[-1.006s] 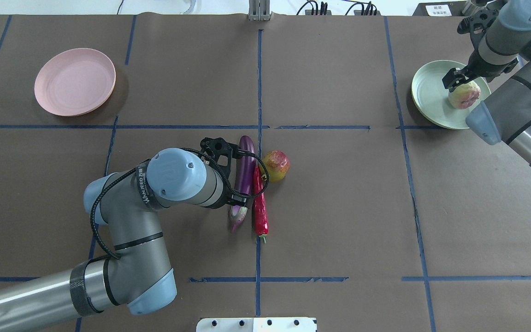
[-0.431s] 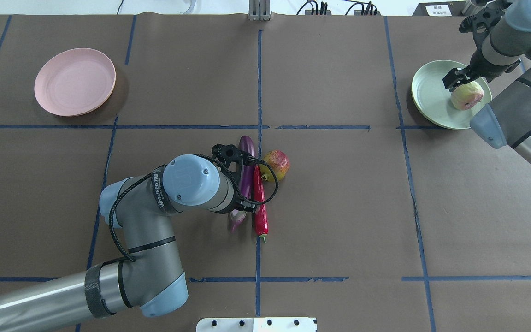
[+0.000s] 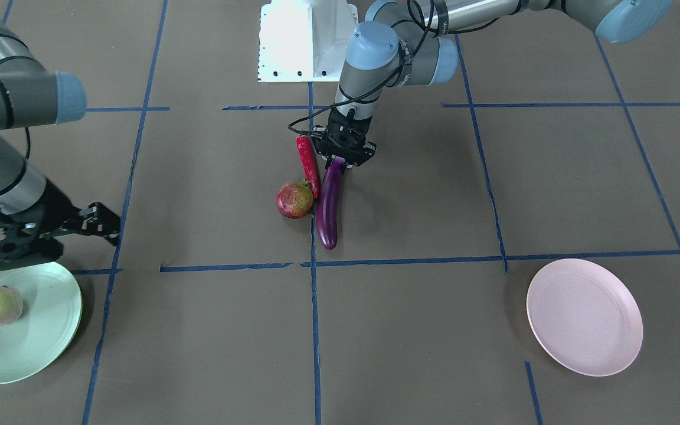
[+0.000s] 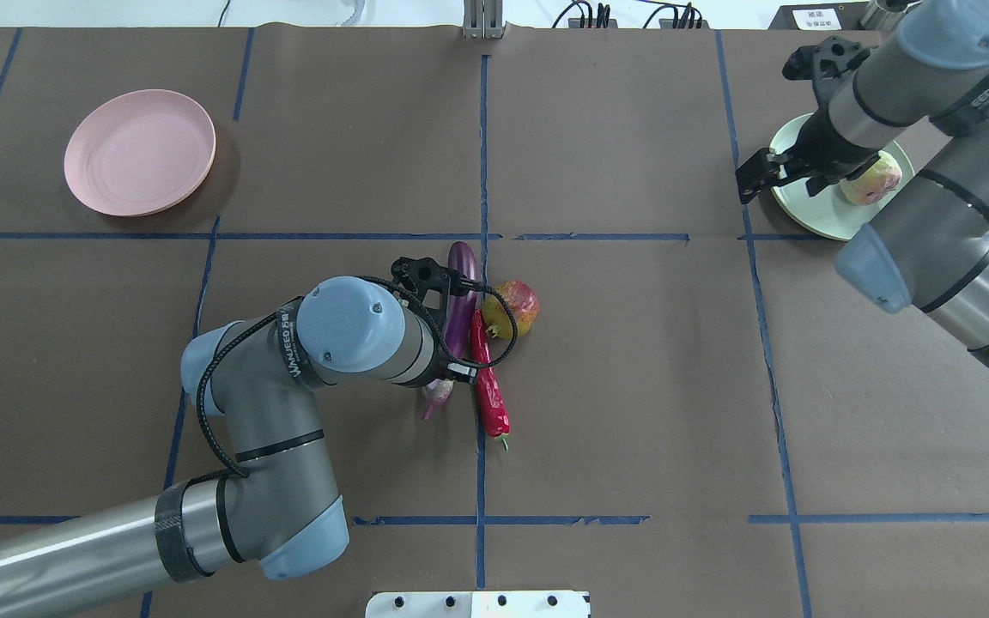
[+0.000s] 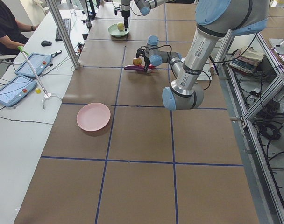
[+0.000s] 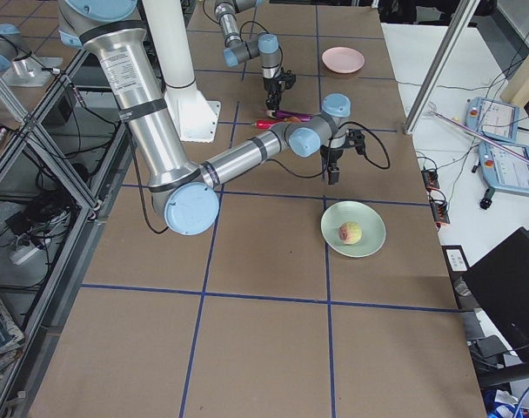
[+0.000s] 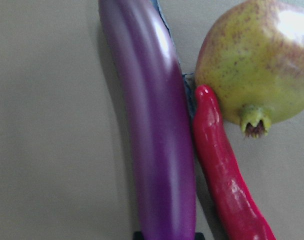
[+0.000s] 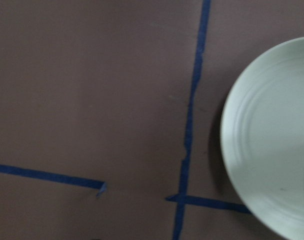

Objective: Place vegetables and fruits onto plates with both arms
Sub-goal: 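Carry the eggplant to the pink plate while the right gripper reaches for the pomegranate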

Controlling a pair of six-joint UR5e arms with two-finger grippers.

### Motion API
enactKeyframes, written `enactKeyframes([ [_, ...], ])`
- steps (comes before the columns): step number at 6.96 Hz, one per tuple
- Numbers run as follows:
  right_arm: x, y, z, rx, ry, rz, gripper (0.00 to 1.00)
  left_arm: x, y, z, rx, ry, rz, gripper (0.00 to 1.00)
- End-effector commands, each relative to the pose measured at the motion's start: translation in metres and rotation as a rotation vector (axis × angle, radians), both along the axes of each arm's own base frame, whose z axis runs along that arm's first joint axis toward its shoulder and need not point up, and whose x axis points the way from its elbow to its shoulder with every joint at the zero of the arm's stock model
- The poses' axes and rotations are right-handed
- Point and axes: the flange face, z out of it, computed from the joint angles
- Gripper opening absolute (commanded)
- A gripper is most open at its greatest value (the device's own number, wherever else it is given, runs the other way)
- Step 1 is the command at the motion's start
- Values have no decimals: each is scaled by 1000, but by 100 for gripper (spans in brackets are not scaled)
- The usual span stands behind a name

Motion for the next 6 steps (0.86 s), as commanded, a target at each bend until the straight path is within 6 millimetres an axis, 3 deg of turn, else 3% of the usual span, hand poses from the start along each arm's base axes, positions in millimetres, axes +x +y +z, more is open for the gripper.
enactKeyframes([
  [1,-80,41,-78,-111,-81,105,100,-59,-66,1,-161,55,-231,0],
  [2,-112,59,-97,-131,-88,137,100,-99,-100,44,-271,33,-368,0],
  [3,-142,75,-125,-134,-106,167,100,-141,-138,68,-311,8,-464,0],
  [4,-173,95,-149,-170,-121,194,100,-181,-163,102,-362,-25,-512,0],
  [5,-202,97,-168,-190,-123,242,100,-221,-175,138,-417,-41,-523,0],
  [6,-239,92,-180,-252,-108,273,100,-233,-178,155,-407,-70,-515,0],
])
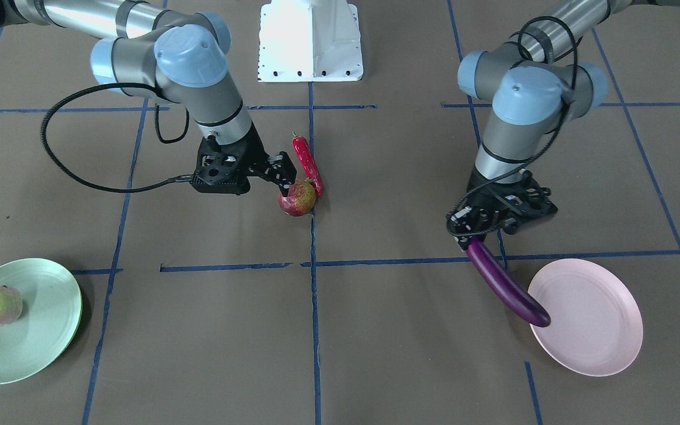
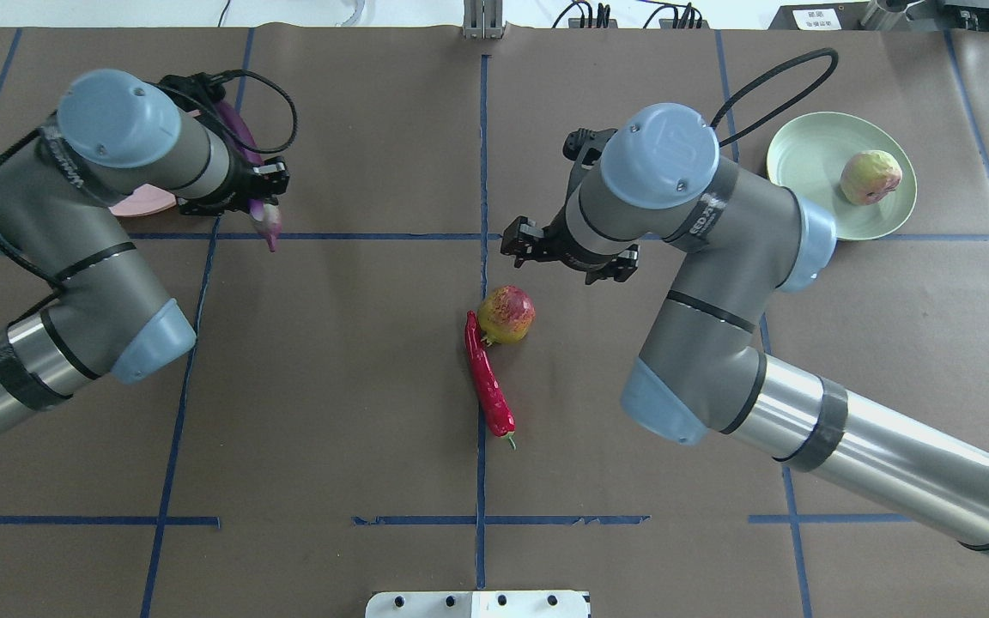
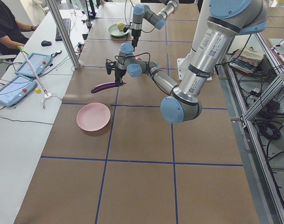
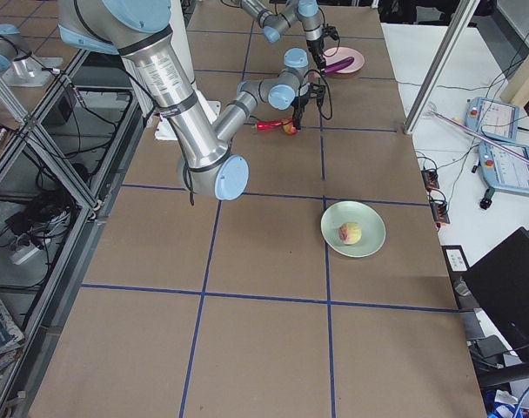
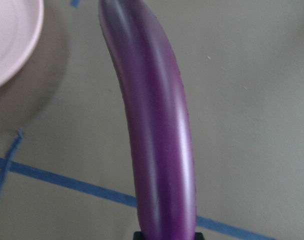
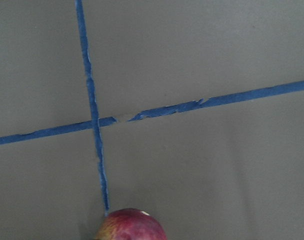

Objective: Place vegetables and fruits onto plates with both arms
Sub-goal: 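Carry the eggplant to the pink plate while the right gripper reaches for the pomegranate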

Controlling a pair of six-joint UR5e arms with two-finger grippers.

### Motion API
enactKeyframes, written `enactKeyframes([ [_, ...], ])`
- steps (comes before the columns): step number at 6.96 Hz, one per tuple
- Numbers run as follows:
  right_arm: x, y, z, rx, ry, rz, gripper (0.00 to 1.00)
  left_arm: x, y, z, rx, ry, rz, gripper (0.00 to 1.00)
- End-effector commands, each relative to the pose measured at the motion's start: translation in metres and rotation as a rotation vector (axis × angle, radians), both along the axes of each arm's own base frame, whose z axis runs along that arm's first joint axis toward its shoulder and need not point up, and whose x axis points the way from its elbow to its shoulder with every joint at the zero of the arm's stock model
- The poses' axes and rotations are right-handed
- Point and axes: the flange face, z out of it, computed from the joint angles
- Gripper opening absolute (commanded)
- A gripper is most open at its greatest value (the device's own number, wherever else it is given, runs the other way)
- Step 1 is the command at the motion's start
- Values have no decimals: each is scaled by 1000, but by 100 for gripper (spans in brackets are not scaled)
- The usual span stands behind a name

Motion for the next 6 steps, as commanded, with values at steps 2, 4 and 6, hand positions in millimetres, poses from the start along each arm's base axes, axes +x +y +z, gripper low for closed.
enactKeyframes([
  [2,-70,5,-3,-169,40,81,100,-49,-36,84,-92,-92,-39,0],
  [4,-74,9,-2,-214,135,79,100,-58,-49,94,-53,-84,-40,1],
  [6,-81,15,7,-203,156,75,99,-57,-50,104,-66,-96,-37,1],
])
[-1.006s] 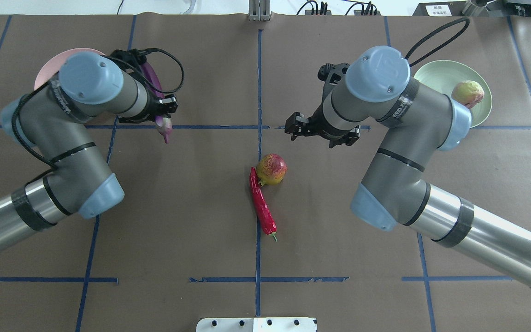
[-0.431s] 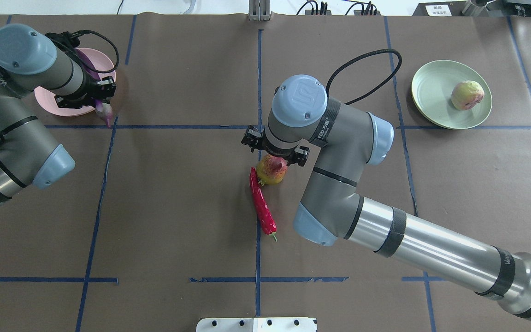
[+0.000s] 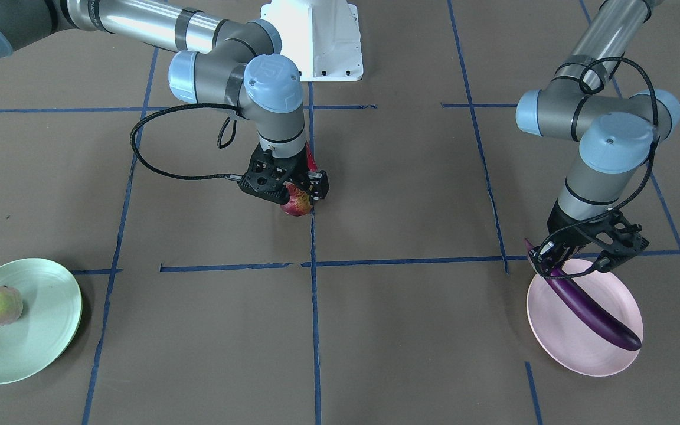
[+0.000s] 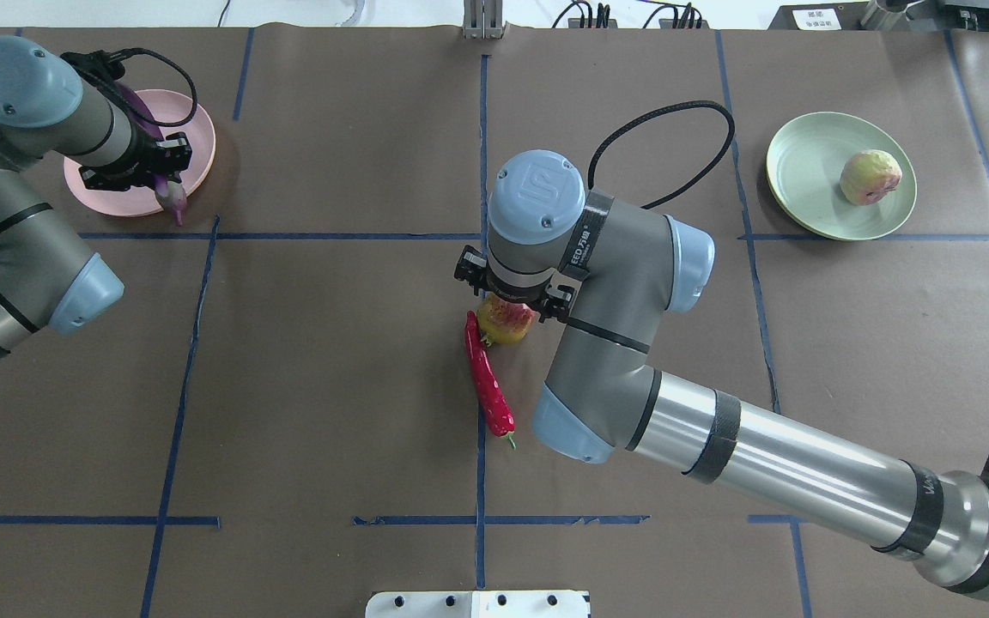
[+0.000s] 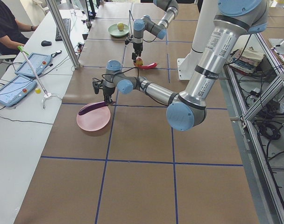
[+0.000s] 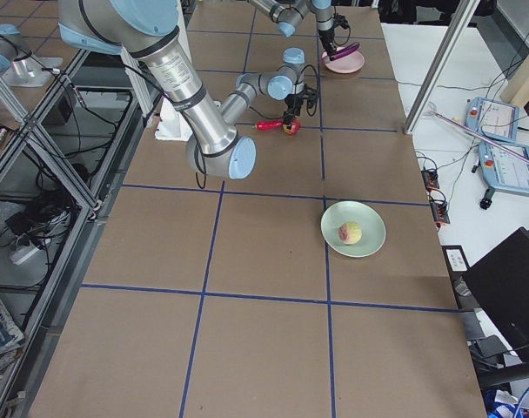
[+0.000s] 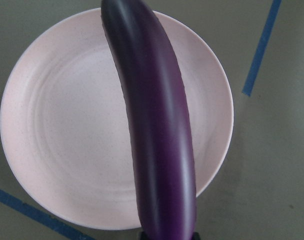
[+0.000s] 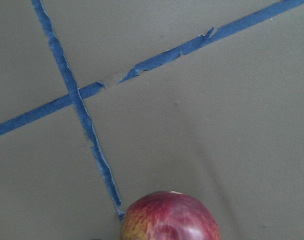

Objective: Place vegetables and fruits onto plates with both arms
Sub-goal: 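Release the eggplant on the pink plate while the right gripper grasps the pomegranate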

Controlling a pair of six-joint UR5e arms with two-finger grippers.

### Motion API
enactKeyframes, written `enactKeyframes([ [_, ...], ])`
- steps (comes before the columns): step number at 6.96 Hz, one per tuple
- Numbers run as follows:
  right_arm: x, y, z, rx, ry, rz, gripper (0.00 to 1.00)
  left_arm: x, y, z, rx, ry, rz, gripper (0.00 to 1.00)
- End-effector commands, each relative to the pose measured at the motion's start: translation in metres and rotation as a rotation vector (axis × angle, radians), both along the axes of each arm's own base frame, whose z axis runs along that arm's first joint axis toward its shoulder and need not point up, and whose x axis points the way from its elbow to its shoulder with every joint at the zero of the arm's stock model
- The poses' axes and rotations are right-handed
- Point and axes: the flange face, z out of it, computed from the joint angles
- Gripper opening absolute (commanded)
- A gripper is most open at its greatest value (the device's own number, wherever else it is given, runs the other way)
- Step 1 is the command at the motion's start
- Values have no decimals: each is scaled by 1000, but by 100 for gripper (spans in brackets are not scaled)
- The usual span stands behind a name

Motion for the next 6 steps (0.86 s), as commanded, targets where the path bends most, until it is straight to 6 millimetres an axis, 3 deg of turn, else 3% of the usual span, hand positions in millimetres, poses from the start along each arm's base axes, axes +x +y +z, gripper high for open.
enactKeyframes([
  [1,-15,15,10,10,31,-14,99,-3,-10,29,-17,-16,-10,1],
  [2,-17,16,11,7,31,-11,99,-6,-22,56,-13,-15,-25,2],
  [3,-18,17,13,6,34,-14,99,-9,-34,59,-8,-14,-35,5],
  [4,-19,19,9,7,27,-14,75,-9,-36,56,25,-26,0,55],
  [5,-17,18,8,12,21,-13,21,-7,-39,48,52,-27,20,100],
  [6,-12,14,4,23,17,-8,0,-6,-40,43,58,-22,21,100],
])
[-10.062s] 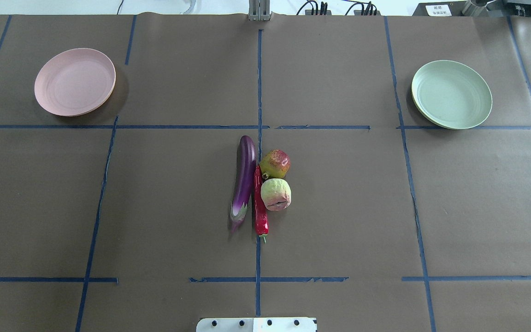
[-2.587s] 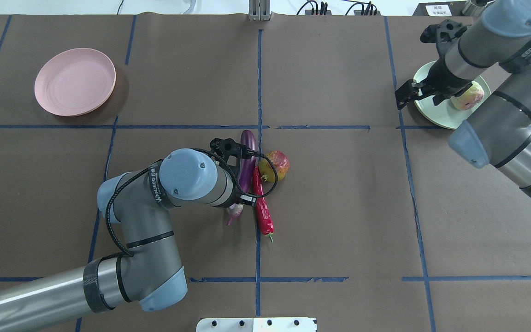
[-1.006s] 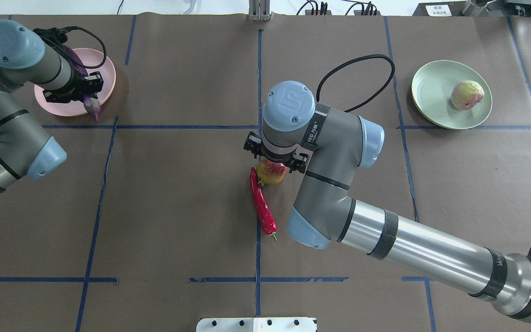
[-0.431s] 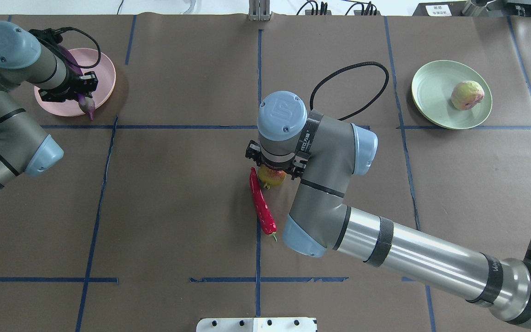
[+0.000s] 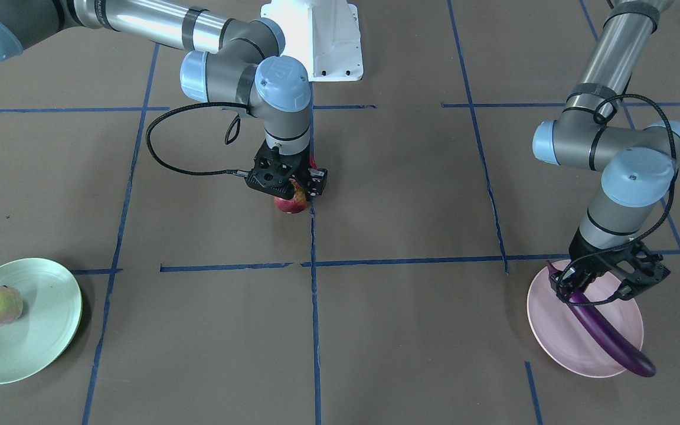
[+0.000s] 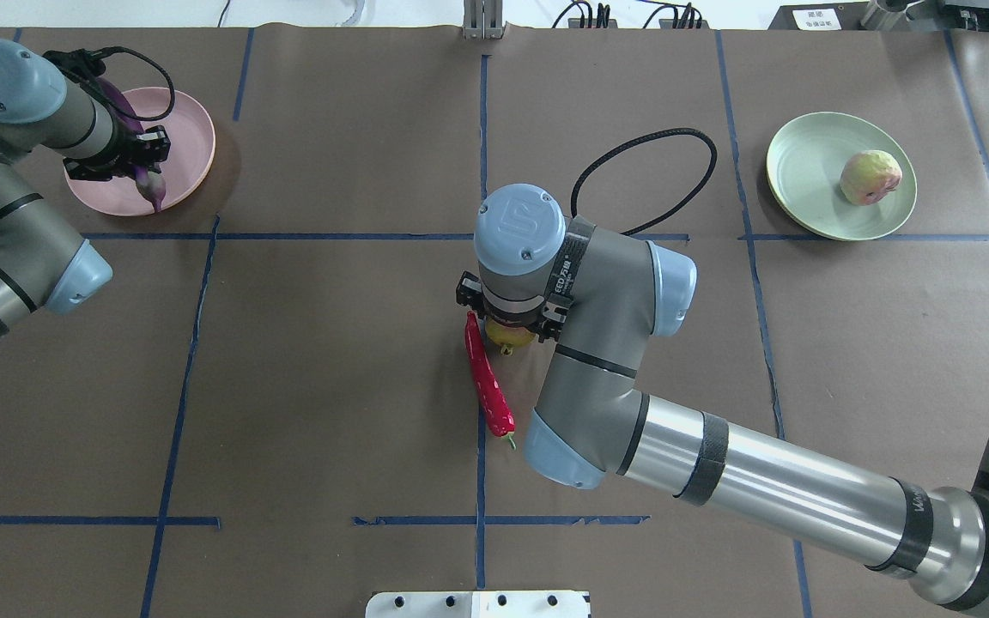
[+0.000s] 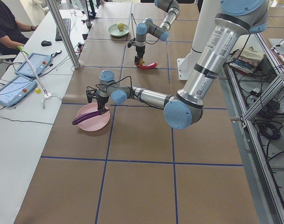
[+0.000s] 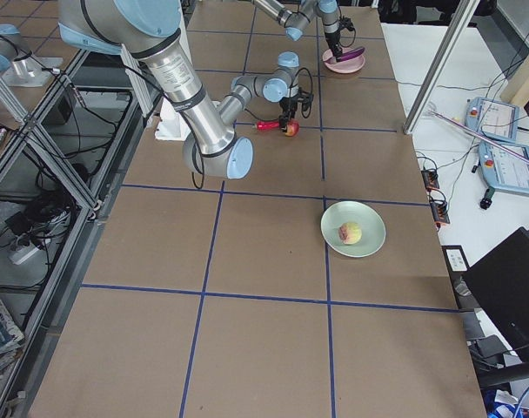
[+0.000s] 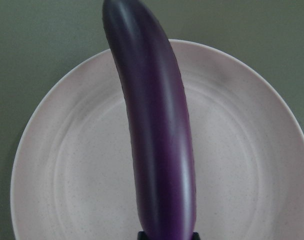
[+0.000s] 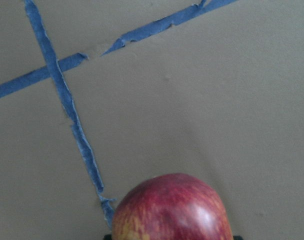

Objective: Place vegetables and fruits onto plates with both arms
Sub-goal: 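Release the eggplant on the pink plate while the right gripper grasps the pomegranate, then carry the pomegranate to the green plate with the right gripper while the left arm withdraws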

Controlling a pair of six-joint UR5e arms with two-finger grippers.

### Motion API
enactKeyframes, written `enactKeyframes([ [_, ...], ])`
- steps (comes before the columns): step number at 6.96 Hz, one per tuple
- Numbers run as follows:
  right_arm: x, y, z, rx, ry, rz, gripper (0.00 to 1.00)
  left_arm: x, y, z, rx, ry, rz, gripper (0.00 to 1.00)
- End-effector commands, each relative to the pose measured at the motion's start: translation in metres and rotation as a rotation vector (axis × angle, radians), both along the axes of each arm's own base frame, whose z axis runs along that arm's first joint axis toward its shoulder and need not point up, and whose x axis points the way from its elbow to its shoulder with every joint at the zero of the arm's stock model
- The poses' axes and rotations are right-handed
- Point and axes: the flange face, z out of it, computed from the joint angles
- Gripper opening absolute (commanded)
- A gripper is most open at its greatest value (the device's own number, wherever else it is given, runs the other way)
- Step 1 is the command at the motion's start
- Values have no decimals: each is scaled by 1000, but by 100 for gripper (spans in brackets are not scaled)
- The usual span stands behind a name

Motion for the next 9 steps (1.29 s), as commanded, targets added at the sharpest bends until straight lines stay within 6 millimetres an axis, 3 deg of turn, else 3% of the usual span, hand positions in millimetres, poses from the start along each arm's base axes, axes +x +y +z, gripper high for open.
enactKeyframes([
  [1,22,-12,-15,25,-28,24,0,2,-6,-16,27,16,4,100],
  [2,63,-32,-17,38,-53,66,0,6,-10,-56,72,58,1,100],
  [3,127,-57,3,97,-52,71,0,12,6,-98,70,160,7,100],
  [4,177,-86,25,163,-30,22,0,28,32,-134,17,284,60,100],
  [7,329,-167,144,279,117,-134,0,110,117,-228,-13,410,157,100],
  [9,385,-212,211,249,193,-186,0,180,149,-288,-52,340,210,100],
])
